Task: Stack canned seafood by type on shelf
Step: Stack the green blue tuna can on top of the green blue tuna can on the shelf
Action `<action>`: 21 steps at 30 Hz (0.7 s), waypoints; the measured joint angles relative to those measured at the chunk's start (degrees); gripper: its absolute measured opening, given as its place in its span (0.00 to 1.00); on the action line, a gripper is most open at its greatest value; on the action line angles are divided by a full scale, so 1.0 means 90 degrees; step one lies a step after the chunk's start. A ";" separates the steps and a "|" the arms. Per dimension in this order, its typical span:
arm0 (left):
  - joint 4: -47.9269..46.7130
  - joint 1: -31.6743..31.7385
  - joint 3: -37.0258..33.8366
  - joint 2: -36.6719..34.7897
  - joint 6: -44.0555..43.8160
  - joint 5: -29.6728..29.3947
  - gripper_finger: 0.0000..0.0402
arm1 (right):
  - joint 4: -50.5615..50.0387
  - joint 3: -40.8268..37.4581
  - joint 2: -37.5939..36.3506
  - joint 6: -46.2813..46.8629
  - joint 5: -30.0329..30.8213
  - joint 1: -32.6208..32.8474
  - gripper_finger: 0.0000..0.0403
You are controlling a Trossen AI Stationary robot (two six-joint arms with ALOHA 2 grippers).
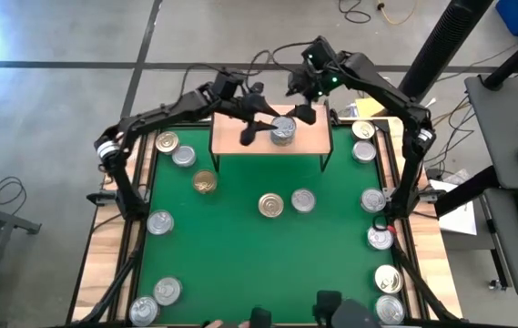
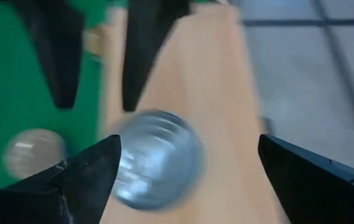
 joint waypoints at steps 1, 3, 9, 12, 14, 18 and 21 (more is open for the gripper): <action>-0.0053 0.0023 -0.0026 -0.0116 -0.0055 0.0263 0.47 | 0.0027 -0.0040 0.0000 -0.0011 -0.0140 0.0048 0.89; -0.0142 0.0030 -0.0139 -0.0301 -0.0086 0.0770 0.49 | 0.0018 -0.0100 0.0006 -0.0111 -0.0132 0.0113 0.85; -0.0187 0.0000 -0.1065 -0.0960 -0.0229 0.1292 0.50 | 0.0077 -0.0134 0.0012 -0.0086 -0.0108 0.0170 0.70; 0.0312 -0.0041 -0.1944 -0.1418 -0.0278 0.1291 0.49 | 0.0188 -0.0226 0.0012 0.0153 -0.0106 0.0168 0.61; 0.1019 -0.0085 -0.2672 -0.1721 -0.0467 0.1208 0.49 | 0.0298 -0.0373 0.0012 0.0283 -0.0103 0.0168 0.56; 0.2838 -0.0159 -0.3978 -0.2316 -0.0822 0.0775 0.49 | 0.0424 -0.0688 0.0012 0.0577 -0.0100 0.0168 0.47; 0.4073 -0.0157 -0.4784 -0.2592 -0.1100 0.0726 0.49 | 0.0428 -0.0868 0.0012 0.0764 -0.0091 0.0168 0.42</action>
